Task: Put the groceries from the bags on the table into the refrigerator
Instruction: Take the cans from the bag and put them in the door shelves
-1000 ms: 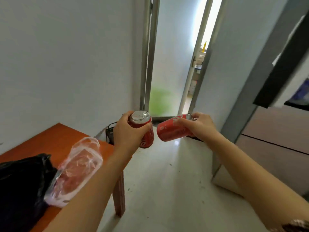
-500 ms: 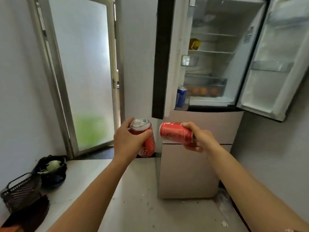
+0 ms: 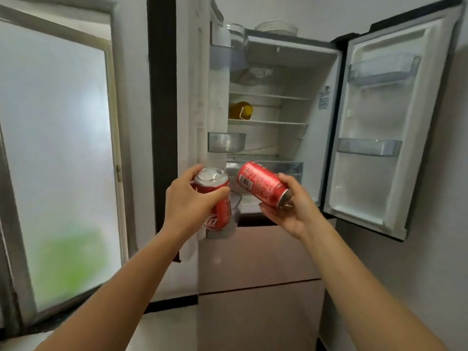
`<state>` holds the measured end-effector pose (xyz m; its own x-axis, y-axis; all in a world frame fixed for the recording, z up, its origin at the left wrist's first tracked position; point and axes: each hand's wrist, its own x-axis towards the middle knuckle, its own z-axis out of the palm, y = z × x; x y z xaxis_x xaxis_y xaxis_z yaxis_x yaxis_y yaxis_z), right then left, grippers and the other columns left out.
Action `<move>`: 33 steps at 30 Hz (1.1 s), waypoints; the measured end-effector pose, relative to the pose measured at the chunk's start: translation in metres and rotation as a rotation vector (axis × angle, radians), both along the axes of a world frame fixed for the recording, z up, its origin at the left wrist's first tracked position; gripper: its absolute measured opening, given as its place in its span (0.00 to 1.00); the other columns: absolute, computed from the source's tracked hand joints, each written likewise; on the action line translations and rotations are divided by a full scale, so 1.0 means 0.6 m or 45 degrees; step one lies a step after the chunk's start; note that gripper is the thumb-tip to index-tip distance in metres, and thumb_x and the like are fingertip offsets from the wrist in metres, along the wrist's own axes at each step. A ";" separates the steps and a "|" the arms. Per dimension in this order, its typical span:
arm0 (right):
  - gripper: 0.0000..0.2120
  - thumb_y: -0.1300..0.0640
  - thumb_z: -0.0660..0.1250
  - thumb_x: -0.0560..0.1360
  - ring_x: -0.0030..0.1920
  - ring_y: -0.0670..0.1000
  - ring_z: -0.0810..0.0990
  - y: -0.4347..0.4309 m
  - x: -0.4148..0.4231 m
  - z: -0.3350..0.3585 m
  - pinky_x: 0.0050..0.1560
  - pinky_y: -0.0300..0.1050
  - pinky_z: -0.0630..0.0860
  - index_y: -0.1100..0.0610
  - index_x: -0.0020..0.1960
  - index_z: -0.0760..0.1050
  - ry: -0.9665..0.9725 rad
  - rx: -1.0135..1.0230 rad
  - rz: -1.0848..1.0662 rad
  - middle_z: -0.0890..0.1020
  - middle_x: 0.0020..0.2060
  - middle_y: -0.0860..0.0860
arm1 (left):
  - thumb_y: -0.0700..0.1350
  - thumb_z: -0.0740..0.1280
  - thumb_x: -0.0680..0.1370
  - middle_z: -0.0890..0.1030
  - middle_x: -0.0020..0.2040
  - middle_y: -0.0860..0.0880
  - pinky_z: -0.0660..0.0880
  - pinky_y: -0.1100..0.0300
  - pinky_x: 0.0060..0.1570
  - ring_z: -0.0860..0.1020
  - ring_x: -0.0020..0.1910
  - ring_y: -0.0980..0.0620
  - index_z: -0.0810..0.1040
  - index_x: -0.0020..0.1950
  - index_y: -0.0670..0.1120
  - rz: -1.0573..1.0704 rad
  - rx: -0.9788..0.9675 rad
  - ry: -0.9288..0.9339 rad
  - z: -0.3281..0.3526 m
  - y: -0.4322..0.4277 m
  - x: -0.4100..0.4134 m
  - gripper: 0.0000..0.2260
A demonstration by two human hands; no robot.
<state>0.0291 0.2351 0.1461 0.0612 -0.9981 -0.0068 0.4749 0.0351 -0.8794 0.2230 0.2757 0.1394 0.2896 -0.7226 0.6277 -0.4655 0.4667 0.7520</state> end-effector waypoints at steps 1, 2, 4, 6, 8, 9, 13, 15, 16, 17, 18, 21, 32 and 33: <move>0.15 0.50 0.70 0.73 0.55 0.59 0.80 -0.025 -0.008 0.011 0.54 0.54 0.80 0.54 0.57 0.75 -0.060 -0.031 0.025 0.79 0.53 0.60 | 0.51 0.76 0.68 0.76 0.62 0.53 0.75 0.58 0.55 0.73 0.55 0.57 0.70 0.69 0.51 -0.009 -0.028 -0.015 0.018 -0.020 -0.007 0.31; 0.19 0.51 0.71 0.72 0.55 0.60 0.80 -0.049 -0.016 0.023 0.51 0.54 0.81 0.55 0.60 0.74 -0.109 -0.059 0.050 0.79 0.56 0.61 | 0.51 0.76 0.68 0.76 0.60 0.55 0.75 0.60 0.54 0.73 0.55 0.57 0.70 0.69 0.51 -0.025 -0.054 -0.030 0.036 -0.038 -0.015 0.31; 0.20 0.53 0.71 0.72 0.56 0.61 0.80 -0.092 -0.031 0.044 0.51 0.54 0.81 0.55 0.62 0.73 -0.202 -0.116 0.109 0.78 0.57 0.61 | 0.50 0.76 0.68 0.75 0.58 0.57 0.74 0.62 0.53 0.74 0.55 0.57 0.70 0.69 0.51 -0.064 -0.097 -0.059 0.069 -0.068 -0.029 0.31; 0.18 0.56 0.71 0.72 0.57 0.62 0.80 -0.133 -0.041 0.069 0.53 0.56 0.80 0.57 0.60 0.73 -0.297 -0.174 0.169 0.77 0.57 0.62 | 0.51 0.76 0.66 0.76 0.60 0.56 0.75 0.62 0.54 0.75 0.56 0.56 0.70 0.69 0.51 -0.072 -0.164 -0.084 0.103 -0.096 -0.039 0.33; 0.21 0.58 0.71 0.70 0.57 0.62 0.79 -0.173 -0.042 0.093 0.55 0.57 0.79 0.59 0.61 0.72 -0.346 -0.227 0.234 0.78 0.57 0.62 | 0.51 0.76 0.66 0.77 0.61 0.54 0.75 0.65 0.52 0.76 0.56 0.56 0.70 0.70 0.50 -0.060 -0.242 -0.093 0.135 -0.117 -0.048 0.34; 0.24 0.58 0.72 0.68 0.56 0.61 0.80 -0.195 -0.041 0.105 0.56 0.58 0.78 0.60 0.61 0.71 -0.345 -0.251 0.265 0.78 0.56 0.62 | 0.52 0.76 0.65 0.77 0.60 0.54 0.76 0.66 0.51 0.76 0.55 0.57 0.70 0.70 0.49 -0.054 -0.290 -0.096 0.151 -0.127 -0.053 0.34; 0.20 0.57 0.72 0.68 0.49 0.54 0.81 -0.276 -0.038 0.150 0.60 0.54 0.76 0.59 0.58 0.75 -0.047 -0.332 0.296 0.82 0.46 0.55 | 0.51 0.77 0.64 0.78 0.56 0.56 0.76 0.70 0.51 0.78 0.55 0.58 0.71 0.68 0.48 0.017 -0.482 -0.153 0.208 -0.162 -0.073 0.35; 0.17 0.57 0.72 0.69 0.48 0.51 0.80 -0.314 -0.034 0.173 0.54 0.48 0.75 0.57 0.56 0.75 0.134 -0.398 0.293 0.82 0.43 0.52 | 0.49 0.78 0.64 0.78 0.56 0.56 0.74 0.72 0.52 0.78 0.55 0.59 0.72 0.68 0.48 0.091 -0.538 -0.240 0.228 -0.186 -0.078 0.34; 0.17 0.59 0.73 0.68 0.48 0.50 0.80 -0.333 -0.031 0.183 0.53 0.47 0.74 0.57 0.56 0.75 0.184 -0.450 0.289 0.82 0.45 0.51 | 0.49 0.79 0.64 0.78 0.57 0.54 0.74 0.72 0.53 0.77 0.55 0.58 0.72 0.68 0.48 0.137 -0.557 -0.286 0.236 -0.198 -0.079 0.34; 0.19 0.61 0.74 0.67 0.49 0.50 0.80 -0.350 -0.026 0.194 0.51 0.44 0.75 0.57 0.57 0.75 0.202 -0.515 0.283 0.83 0.46 0.52 | 0.49 0.79 0.64 0.78 0.58 0.53 0.74 0.71 0.54 0.77 0.56 0.57 0.71 0.68 0.48 0.180 -0.570 -0.327 0.242 -0.210 -0.079 0.34; 0.22 0.63 0.74 0.66 0.49 0.50 0.81 -0.366 -0.019 0.203 0.50 0.43 0.76 0.59 0.59 0.75 0.192 -0.585 0.286 0.83 0.48 0.53 | 0.49 0.79 0.64 0.78 0.59 0.52 0.74 0.70 0.55 0.77 0.57 0.57 0.71 0.68 0.47 0.220 -0.575 -0.365 0.247 -0.222 -0.078 0.35; 0.28 0.65 0.78 0.62 0.55 0.55 0.82 -0.410 0.008 0.228 0.54 0.45 0.78 0.62 0.61 0.76 0.207 -0.787 0.319 0.84 0.52 0.56 | 0.48 0.80 0.63 0.77 0.59 0.52 0.75 0.65 0.57 0.76 0.57 0.56 0.71 0.68 0.47 0.337 -0.565 -0.423 0.250 -0.247 -0.070 0.36; 0.39 0.70 0.79 0.60 0.53 0.46 0.79 -0.463 0.060 0.223 0.49 0.40 0.81 0.51 0.64 0.66 0.564 -1.225 0.530 0.78 0.54 0.48 | 0.42 0.80 0.61 0.78 0.57 0.51 0.73 0.63 0.50 0.78 0.52 0.52 0.69 0.65 0.50 0.641 -0.268 -0.637 0.224 -0.276 -0.062 0.36; 0.38 0.70 0.79 0.60 0.52 0.45 0.79 -0.465 0.064 0.223 0.48 0.38 0.80 0.52 0.64 0.66 0.602 -1.251 0.537 0.78 0.53 0.48 | 0.42 0.80 0.61 0.78 0.57 0.51 0.71 0.66 0.48 0.77 0.52 0.52 0.69 0.65 0.49 0.656 -0.235 -0.634 0.225 -0.279 -0.064 0.36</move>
